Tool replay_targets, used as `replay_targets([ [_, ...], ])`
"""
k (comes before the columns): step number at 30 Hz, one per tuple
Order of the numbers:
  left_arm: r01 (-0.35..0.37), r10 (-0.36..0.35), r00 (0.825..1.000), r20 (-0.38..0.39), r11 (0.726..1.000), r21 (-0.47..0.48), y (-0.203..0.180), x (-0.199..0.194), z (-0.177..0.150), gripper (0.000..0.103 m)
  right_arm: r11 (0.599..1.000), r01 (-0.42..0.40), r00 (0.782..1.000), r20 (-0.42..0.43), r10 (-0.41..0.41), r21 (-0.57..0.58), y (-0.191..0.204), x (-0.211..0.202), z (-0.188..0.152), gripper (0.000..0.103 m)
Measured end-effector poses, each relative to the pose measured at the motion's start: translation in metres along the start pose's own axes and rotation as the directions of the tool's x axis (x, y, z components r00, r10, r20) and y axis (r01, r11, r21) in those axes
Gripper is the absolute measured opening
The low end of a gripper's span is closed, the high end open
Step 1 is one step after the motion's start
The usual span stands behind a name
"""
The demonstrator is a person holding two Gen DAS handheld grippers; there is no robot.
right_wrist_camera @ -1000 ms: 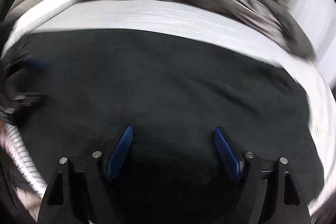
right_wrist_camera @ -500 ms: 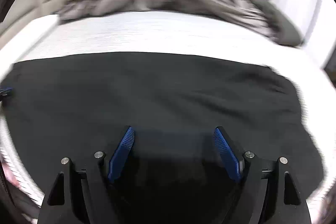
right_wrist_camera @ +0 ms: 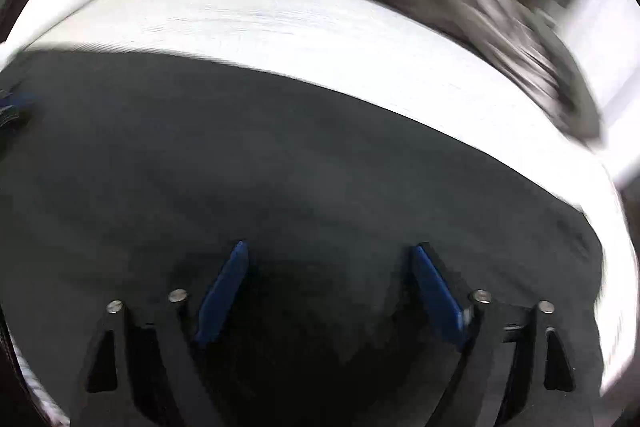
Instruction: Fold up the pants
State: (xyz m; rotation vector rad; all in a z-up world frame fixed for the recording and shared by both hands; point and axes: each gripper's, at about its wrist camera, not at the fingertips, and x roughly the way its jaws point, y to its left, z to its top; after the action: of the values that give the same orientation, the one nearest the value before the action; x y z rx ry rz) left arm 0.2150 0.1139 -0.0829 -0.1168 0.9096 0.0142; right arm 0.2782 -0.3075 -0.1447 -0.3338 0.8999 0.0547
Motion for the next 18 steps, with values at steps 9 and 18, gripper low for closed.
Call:
replay_targets([
  [9,0.121,-0.121,0.993,-0.007,0.99,0.07,-0.098,0.01,0.028,0.048,0.98,-0.153,0.987,0.076,0.145,0.124,0.009,-0.018,0.01,0.079],
  [18,0.109,-0.099,0.993,-0.072,0.981,0.159,-0.123,0.046,0.038,0.052,0.987,-0.159,0.987,0.006,0.16,-0.035,0.075,-0.003,0.033,0.066],
])
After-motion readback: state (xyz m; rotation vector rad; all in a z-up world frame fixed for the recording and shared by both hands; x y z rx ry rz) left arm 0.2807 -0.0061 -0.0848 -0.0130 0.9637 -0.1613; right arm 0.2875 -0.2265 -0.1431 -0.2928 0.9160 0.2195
